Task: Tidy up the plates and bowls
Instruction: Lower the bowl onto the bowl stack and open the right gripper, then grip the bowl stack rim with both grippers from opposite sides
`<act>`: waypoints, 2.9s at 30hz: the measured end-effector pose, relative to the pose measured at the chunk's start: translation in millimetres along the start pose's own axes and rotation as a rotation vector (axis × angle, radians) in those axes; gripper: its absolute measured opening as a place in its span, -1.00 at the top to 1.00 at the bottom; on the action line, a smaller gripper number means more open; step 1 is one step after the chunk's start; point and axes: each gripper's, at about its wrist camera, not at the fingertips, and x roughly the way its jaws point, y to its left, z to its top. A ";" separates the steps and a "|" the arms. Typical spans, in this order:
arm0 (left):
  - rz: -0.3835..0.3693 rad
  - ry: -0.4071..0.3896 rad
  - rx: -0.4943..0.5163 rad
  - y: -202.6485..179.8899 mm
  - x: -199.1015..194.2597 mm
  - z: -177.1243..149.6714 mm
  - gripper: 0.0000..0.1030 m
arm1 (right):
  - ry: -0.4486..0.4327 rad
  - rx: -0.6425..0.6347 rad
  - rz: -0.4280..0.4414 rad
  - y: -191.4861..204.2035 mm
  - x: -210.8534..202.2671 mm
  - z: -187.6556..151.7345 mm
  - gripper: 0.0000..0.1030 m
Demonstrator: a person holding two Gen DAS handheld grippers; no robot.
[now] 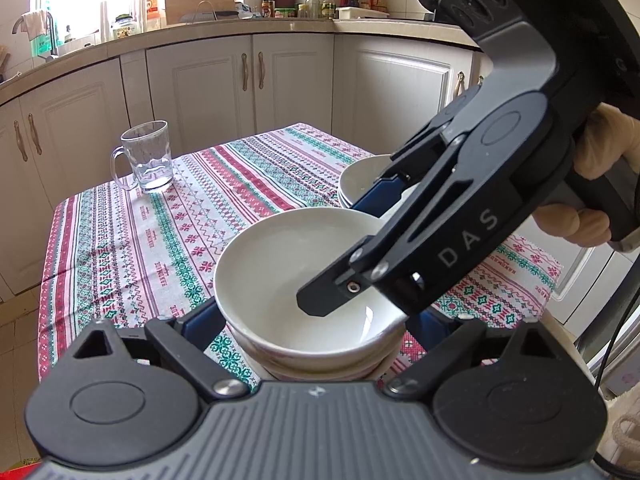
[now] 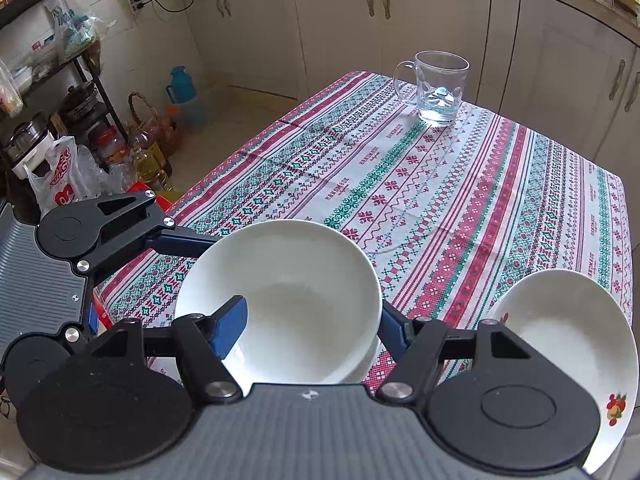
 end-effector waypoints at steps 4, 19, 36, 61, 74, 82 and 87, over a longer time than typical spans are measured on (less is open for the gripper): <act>-0.005 0.005 -0.006 0.3 1.1 0.2 -0.85 | 0.003 -0.002 -0.002 0.0 1.3 -0.5 -0.45; -0.034 0.022 -0.028 7.0 8.3 1.4 -0.92 | -0.002 0.002 -0.004 -2.1 2.9 -2.6 -0.45; -0.011 0.007 0.014 7.2 -14.0 -5.2 -0.93 | -0.077 -0.016 -0.054 2.1 -9.0 -9.8 -0.94; 0.027 0.024 0.032 11.3 -31.3 -39.4 -0.93 | -0.152 -0.177 -0.132 45.1 -35.3 -75.7 -1.00; -0.059 0.115 0.091 24.3 11.5 -47.2 -0.89 | -0.104 -0.081 -0.086 9.4 3.4 -96.3 -1.00; -0.178 0.131 0.282 30.6 30.4 -36.4 -0.77 | -0.098 -0.290 -0.043 13.1 21.3 -83.1 -0.97; -0.312 0.139 0.369 37.9 37.0 -23.7 -0.70 | -0.066 -0.368 0.023 6.0 29.3 -72.5 -0.86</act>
